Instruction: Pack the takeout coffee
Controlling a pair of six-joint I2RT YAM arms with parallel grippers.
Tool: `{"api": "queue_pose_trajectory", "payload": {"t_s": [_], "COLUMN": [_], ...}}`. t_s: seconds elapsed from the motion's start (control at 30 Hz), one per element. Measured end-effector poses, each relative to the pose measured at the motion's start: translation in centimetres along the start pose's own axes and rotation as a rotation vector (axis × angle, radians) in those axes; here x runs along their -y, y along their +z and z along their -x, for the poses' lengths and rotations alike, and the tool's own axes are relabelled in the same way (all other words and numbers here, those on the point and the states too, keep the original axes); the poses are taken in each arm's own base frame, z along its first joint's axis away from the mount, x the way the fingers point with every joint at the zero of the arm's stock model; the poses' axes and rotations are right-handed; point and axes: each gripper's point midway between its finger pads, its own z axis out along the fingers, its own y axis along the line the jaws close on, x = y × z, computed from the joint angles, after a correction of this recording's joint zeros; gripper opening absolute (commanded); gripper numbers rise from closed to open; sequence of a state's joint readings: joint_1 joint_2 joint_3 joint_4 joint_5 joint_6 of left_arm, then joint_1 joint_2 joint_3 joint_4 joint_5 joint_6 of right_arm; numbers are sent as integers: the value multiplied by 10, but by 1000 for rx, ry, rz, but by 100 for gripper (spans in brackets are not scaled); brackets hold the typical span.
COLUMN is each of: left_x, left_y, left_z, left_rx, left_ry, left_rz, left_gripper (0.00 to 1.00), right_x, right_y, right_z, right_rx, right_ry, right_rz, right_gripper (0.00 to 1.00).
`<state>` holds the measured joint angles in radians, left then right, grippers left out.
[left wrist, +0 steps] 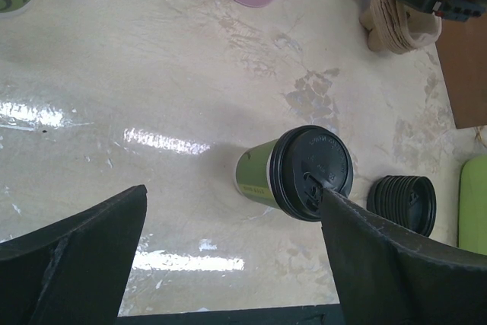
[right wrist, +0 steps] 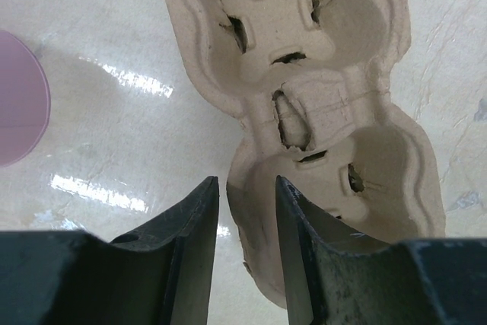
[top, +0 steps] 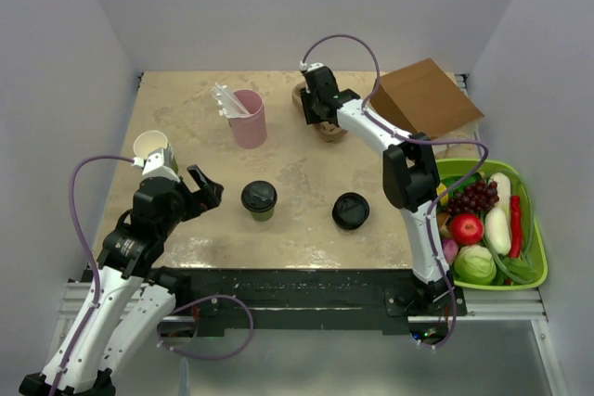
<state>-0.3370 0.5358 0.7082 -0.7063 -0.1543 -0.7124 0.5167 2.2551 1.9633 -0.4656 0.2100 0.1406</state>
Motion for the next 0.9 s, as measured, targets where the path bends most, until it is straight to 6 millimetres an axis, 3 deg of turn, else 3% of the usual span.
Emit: {"api": "queue_pose_trajectory", "payload": {"t_s": [0.13, 0.3, 0.47, 0.67, 0.9], "left_x": [0, 1, 1, 1, 1], "left_y": [0, 0, 0, 0, 0], "left_z": [0, -1, -1, -1, -1], "left_rx": [-1, -3, -3, -3, -3], "left_ry": [0, 0, 0, 0, 0], "left_rz": [-2, -4, -4, -4, -4], "left_gripper": [100, 100, 100, 100, 100], "right_x": [0, 0, 0, 1, 0], "right_y": [-1, -3, -6, -7, -2], "right_z": [4, 3, 7, 5, 2], "right_rx": [8, -1, -3, -8, -19], "right_ry": [7, 9, 7, 2, -6], "right_rz": [0, -1, -1, -2, -3], "right_gripper": [28, 35, 28, 37, 33]}}
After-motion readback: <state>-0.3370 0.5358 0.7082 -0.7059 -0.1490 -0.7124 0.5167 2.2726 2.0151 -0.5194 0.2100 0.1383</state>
